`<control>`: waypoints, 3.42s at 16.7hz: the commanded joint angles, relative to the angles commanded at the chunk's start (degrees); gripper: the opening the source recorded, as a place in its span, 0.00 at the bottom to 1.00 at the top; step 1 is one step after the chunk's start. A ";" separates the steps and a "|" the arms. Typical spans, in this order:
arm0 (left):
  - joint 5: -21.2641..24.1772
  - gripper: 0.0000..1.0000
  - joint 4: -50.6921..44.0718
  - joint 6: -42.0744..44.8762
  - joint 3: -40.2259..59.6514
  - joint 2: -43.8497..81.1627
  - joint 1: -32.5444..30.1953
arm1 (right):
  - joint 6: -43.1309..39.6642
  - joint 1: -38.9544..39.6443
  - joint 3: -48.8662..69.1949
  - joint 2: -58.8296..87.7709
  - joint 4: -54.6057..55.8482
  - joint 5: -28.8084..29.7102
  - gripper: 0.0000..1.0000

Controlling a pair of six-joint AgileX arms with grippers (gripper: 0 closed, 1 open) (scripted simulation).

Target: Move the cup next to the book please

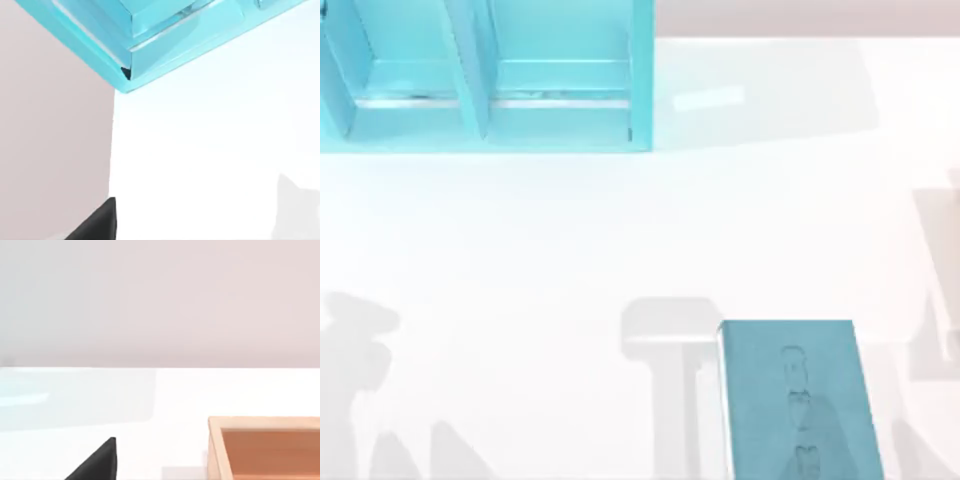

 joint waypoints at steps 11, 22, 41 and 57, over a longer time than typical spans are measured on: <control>-0.01 1.00 -34.89 71.97 27.52 39.71 23.53 | 0.00 0.00 0.00 0.00 0.00 0.00 1.00; -0.04 1.00 -50.22 102.24 41.67 57.32 35.09 | 0.00 0.00 0.00 0.00 0.00 0.00 1.00; -0.06 1.00 -25.32 102.64 24.32 64.87 35.37 | 0.00 0.00 0.00 0.00 0.00 0.00 1.00; -0.06 0.00 -25.32 102.64 24.32 64.87 35.37 | 0.00 0.00 0.00 0.00 0.00 0.00 1.00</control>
